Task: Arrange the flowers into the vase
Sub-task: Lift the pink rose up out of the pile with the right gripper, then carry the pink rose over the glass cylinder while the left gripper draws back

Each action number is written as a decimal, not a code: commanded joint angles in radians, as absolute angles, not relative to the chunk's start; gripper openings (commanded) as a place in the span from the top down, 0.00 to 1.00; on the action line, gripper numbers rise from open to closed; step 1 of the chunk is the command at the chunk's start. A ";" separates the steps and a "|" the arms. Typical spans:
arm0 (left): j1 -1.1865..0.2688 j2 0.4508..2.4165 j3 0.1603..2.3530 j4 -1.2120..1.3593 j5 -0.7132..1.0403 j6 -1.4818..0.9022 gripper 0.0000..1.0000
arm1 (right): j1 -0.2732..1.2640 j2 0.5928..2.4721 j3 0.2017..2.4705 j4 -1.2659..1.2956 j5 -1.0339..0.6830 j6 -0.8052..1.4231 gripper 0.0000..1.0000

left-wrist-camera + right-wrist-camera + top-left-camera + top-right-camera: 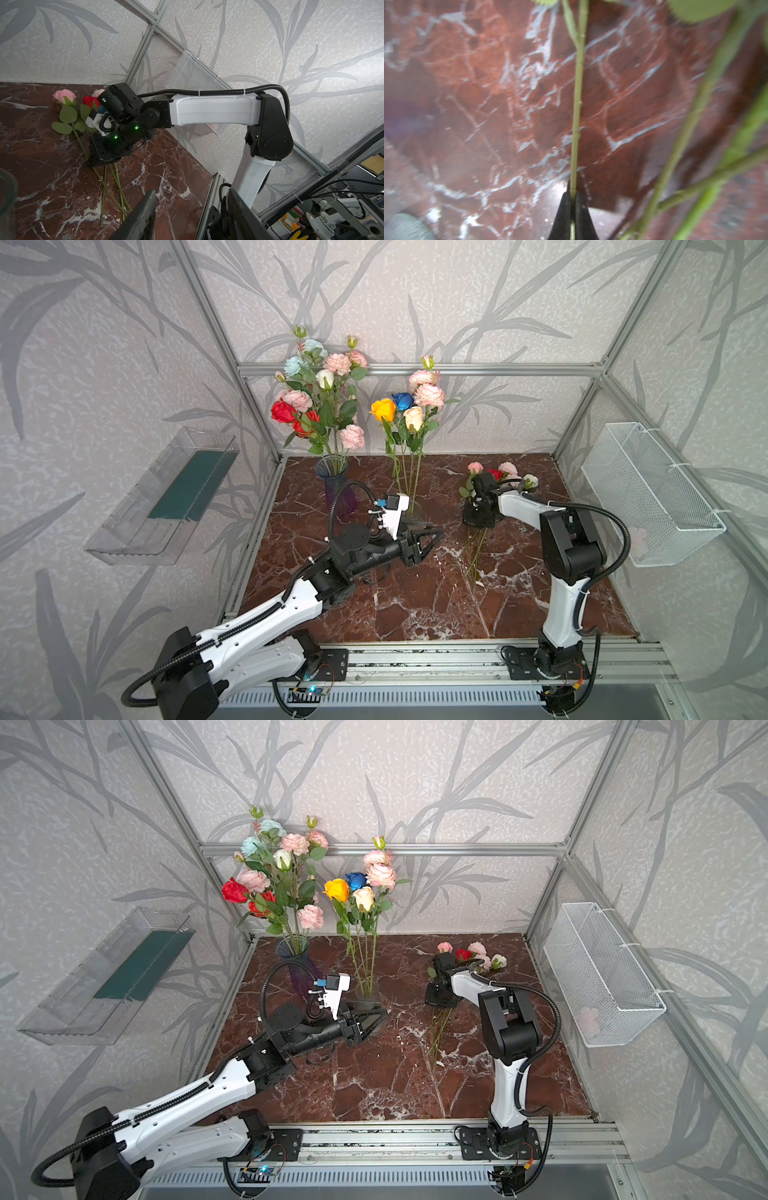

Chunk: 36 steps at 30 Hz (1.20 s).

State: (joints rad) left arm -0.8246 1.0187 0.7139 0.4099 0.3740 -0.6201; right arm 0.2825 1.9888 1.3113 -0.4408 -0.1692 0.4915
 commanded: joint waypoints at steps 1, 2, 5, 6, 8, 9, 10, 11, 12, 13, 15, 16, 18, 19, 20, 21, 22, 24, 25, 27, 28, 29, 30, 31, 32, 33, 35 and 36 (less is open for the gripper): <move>-0.829 0.999 0.745 0.404 0.364 -0.600 0.44 | 0.288 1.920 1.285 -0.340 -0.313 0.522 0.99; -0.829 0.997 0.745 0.404 0.362 -0.597 0.44 | 0.288 1.902 1.278 -0.323 -0.328 0.528 0.99; -0.829 0.993 0.745 0.398 0.354 -0.589 0.44 | 0.289 1.837 1.242 -0.262 -0.361 0.557 1.00; -0.829 0.991 0.745 0.395 0.349 -0.587 0.44 | 0.289 1.814 1.225 -0.238 -0.365 0.566 1.00; -0.828 0.985 0.743 0.391 0.341 -0.579 0.44 | 0.290 1.751 1.178 -0.181 -0.367 0.589 1.00; -0.830 0.982 0.743 0.390 0.337 -0.576 0.44 | 0.289 1.720 1.156 -0.155 -0.367 0.598 1.00; -0.829 0.979 0.741 0.388 0.332 -0.572 0.44 | 0.288 1.680 1.132 -0.129 -0.365 0.610 1.00; -0.828 0.976 0.742 0.386 0.329 -0.568 0.44 | 0.289 1.645 1.108 -0.102 -0.366 0.619 1.00; -0.829 0.974 0.741 0.383 0.324 -0.566 0.44 | 0.290 1.618 1.086 -0.080 -0.367 0.625 1.00; -0.829 0.970 0.741 0.381 0.318 -0.561 0.44 | 0.290 1.583 1.060 -0.057 -0.364 0.630 1.00; -0.829 0.958 0.742 0.372 0.303 -0.550 0.44 | 0.291 1.519 1.013 -0.010 -0.359 0.662 1.00; -0.829 0.950 0.740 0.368 0.293 -0.544 0.44 | 0.293 1.484 0.987 0.012 -0.353 0.667 1.00; -0.828 0.934 0.736 0.358 0.262 -0.528 0.44 | 0.299 1.408 0.935 0.061 -0.335 0.671 1.00; -0.828 0.923 0.733 0.356 0.237 -0.518 0.44 | 0.305 1.365 0.905 0.092 -0.321 0.670 1.00; -0.830 0.912 0.726 0.350 0.199 -0.509 0.44 | 0.314 1.317 0.874 0.121 -0.295 0.665 1.00; -0.829 0.901 0.717 0.347 0.161 -0.502 0.43 | 0.323 1.275 0.849 0.144 -0.266 0.656 1.00; -0.828 0.885 0.707 0.342 0.104 -0.496 0.42 | 0.335 1.228 0.821 0.171 -0.229 0.644 1.00; -0.829 0.856 0.686 0.326 -0.035 -0.486 0.41 | 0.363 1.142 0.781 0.222 -0.162 0.599 1.00; -0.828 0.841 0.676 0.308 -0.125 -0.485 0.40 | 0.380 1.103 0.771 0.239 -0.125 0.577 1.00; -0.827 0.818 0.662 0.275 -0.291 -0.482 0.38 | 0.412 1.042 0.770 0.261 -0.075 0.527 1.00; -0.828 0.804 0.652 0.270 -0.370 -0.484 0.36 | 0.430 1.018 0.778 0.266 -0.054 0.498 1.00; -0.825 0.792 0.639 0.276 -0.434 -0.490 0.35 | 0.452 0.998 0.788 0.273 -0.030 0.469 1.00; -0.824 0.781 0.625 0.292 -0.476 -0.493 0.34 | 0.472 0.986 0.797 0.285 -0.007 0.442 1.00; -0.823 0.769 0.606 0.316 -0.513 -0.493 0.33 | 0.500 0.977 0.810 0.300 0.018 0.411 1.00; -0.822 0.758 0.588 0.346 -0.538 -0.494 0.32 | 0.525 0.974 0.825 0.323 0.043 0.382 1.00; -0.819 0.748 0.574 0.367 -0.556 -0.494 0.31 | 0.547 0.977 0.840 0.346 0.060 0.358 1.00; -0.816 0.733 0.556 0.397 -0.584 -0.494 0.30 | 0.593 0.998 0.886 0.394 0.096 0.312 1.00; -0.816 0.729 0.554 0.401 -0.587 -0.490 0.30 | 0.610 1.013 0.912 0.413 0.103 0.296 1.00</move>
